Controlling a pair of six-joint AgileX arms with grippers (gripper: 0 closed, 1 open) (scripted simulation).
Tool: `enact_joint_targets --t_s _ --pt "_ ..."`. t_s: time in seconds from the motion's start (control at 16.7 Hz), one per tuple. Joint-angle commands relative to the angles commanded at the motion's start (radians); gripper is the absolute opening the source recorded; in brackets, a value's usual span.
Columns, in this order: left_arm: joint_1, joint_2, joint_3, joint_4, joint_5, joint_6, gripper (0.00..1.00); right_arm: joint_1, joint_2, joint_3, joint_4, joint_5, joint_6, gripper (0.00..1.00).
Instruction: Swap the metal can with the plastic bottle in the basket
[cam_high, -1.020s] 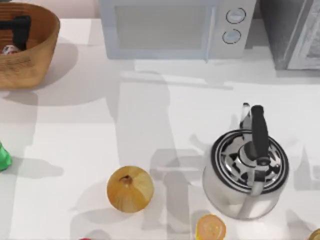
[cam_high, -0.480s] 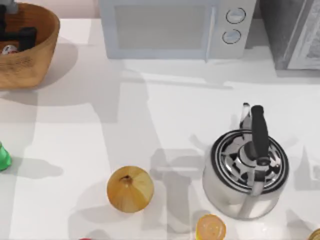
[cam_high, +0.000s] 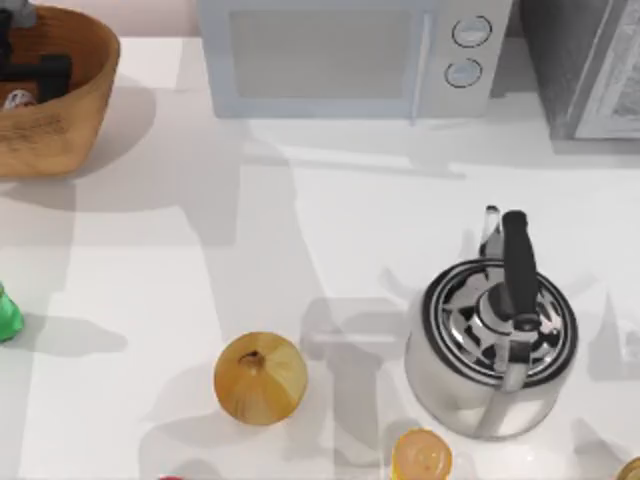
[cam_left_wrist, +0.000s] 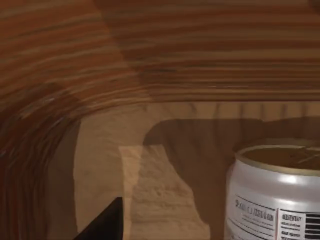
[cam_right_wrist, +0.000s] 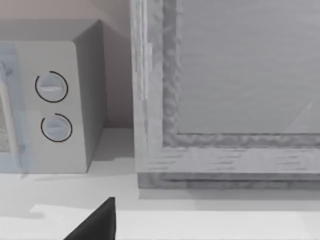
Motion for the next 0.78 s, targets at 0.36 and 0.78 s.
enact_joint_targets --t_s 0.36,0.78 --pt "0.000 0.000 0.000 0.000 0.000 0.000 0.40 0.000 0.000 0.000 0.000 0.000 0.000 1.00" --pt "0.000 0.000 0.000 0.000 0.000 0.000 0.00 0.000 0.000 0.000 0.000 0.000 0.000 1.00"
